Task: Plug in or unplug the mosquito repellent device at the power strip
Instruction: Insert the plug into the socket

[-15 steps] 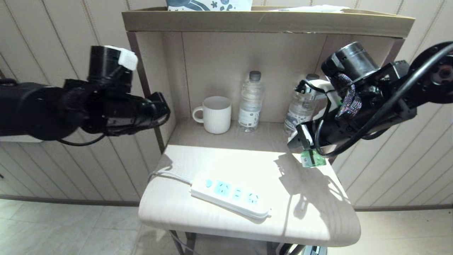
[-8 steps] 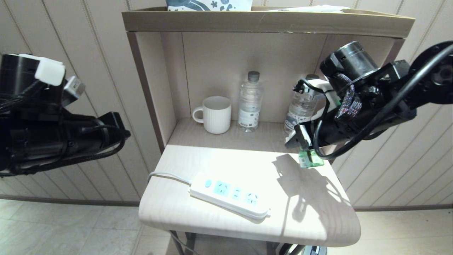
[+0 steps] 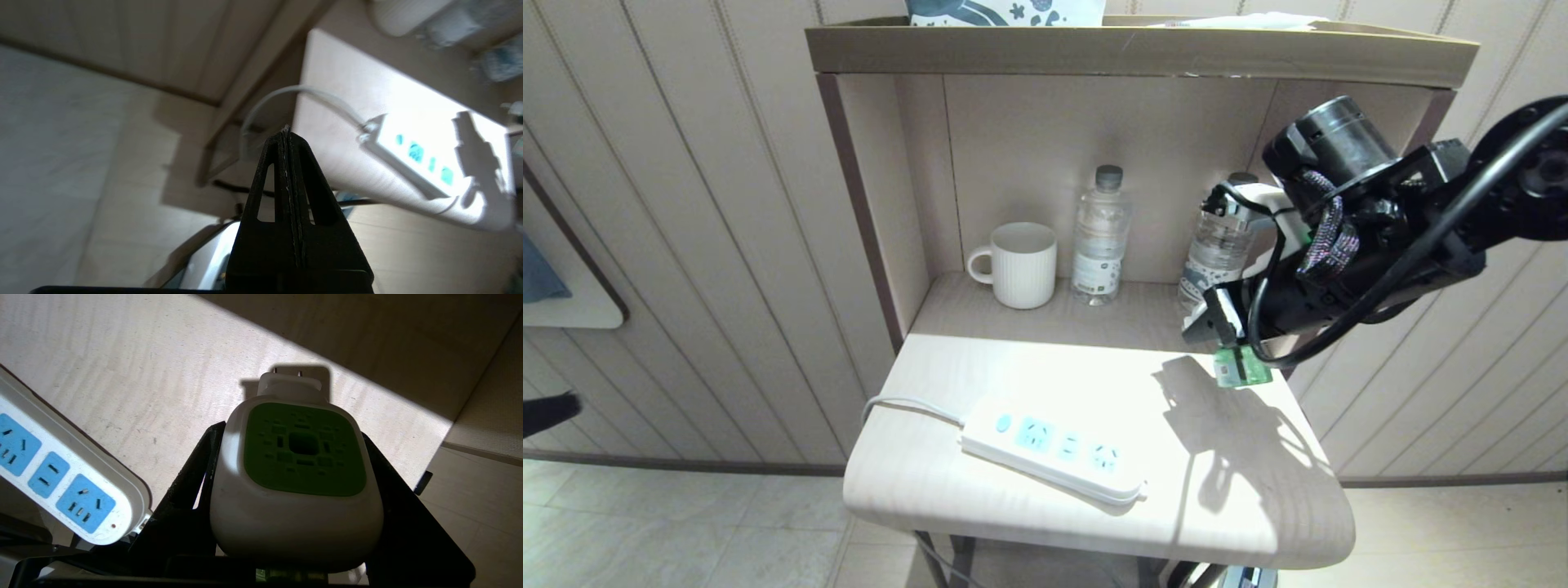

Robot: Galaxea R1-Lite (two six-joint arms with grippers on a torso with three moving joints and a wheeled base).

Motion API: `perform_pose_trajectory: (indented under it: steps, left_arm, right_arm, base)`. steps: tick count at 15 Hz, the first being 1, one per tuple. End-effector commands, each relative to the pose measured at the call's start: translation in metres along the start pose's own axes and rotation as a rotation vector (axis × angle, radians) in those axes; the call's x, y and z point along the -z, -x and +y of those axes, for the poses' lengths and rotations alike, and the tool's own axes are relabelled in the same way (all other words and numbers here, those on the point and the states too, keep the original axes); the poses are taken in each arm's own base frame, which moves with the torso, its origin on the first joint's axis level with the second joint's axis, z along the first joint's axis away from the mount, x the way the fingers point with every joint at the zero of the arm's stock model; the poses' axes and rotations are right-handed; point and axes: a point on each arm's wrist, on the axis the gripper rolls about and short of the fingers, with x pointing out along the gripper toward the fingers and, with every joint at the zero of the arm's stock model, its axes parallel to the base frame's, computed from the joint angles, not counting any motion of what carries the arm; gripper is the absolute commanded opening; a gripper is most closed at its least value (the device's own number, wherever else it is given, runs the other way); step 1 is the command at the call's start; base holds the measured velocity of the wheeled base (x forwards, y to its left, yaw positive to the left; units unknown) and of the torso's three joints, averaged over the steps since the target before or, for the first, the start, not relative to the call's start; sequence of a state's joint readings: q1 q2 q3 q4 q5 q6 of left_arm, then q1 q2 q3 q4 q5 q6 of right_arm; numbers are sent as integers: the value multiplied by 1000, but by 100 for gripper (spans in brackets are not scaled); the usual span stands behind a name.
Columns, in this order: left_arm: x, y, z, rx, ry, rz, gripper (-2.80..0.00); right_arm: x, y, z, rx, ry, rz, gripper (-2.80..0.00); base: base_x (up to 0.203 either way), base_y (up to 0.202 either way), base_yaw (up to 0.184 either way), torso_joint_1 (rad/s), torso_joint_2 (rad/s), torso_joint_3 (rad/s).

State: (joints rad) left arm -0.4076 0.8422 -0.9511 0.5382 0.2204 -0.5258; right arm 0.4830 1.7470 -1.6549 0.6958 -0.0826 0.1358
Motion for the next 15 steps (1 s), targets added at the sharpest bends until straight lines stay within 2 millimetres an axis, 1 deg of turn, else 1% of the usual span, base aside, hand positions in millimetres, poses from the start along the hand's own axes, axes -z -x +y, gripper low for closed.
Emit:
perform_pose_trajectory:
  steps: [1,2,4,5,7,8,9,10,11,12,13,15]
  left_arm:
    - [16,47,25,-124,6,-63,-280]
    - [19,55,29,-206,23,-118,-280]
    - [37,60,39,-423,87,-233,-280]
    - [48,59,42,-510,101,-278,-280]
    - [77,43,54,-583,31,-301,-280]
    - [91,33,61,-579,-31,-323,-280]
    - [97,30,63,-566,-83,-375,-280]
    - [108,20,68,-528,-131,-376,-280]
    - [127,6,76,-479,-187,-335,-280]
    - [140,-4,81,-421,-237,-323,-280]
    - [146,-7,82,-354,-286,-350,-280]
    - [168,-9,89,-288,-335,-364,-280]
  right_arm:
    - [1,1,0,0,0,2,-280]
    - [1,3,1,-2,1,-2,-280]
    - [1,9,1,-7,0,-15,-280]
    - [1,11,1,-8,-1,-20,-280]
    - [1,20,0,-12,-2,-39,-280]
    - [1,21,0,-13,-1,-41,-280]
    - [1,21,0,-13,-1,-41,-280]
    - [2,23,0,-14,-2,-39,-280]
    - [4,23,0,-16,-1,-35,-280]
    - [4,23,0,-16,-1,-35,-280]
    - [4,23,0,-17,-1,-35,-280]
    - [7,39,20,-148,22,-47,-280]
  base:
    - [0,0,0,0,0,0]
    - [0,0,0,0,0,0]
    - [0,0,0,0,0,0]
    - [0,0,0,0,0,0]
    - [0,0,0,0,0,0]
    - [0,0,0,0,0,0]
    - [0,0,0,0,0,0]
    - [0,0,0,0,0,0]
    - [0,0,0,0,0,0]
    - [0,0,0,0,0,0]
    - [0,0,0,0,0,0]
    - [0,0,0,0,0,0]
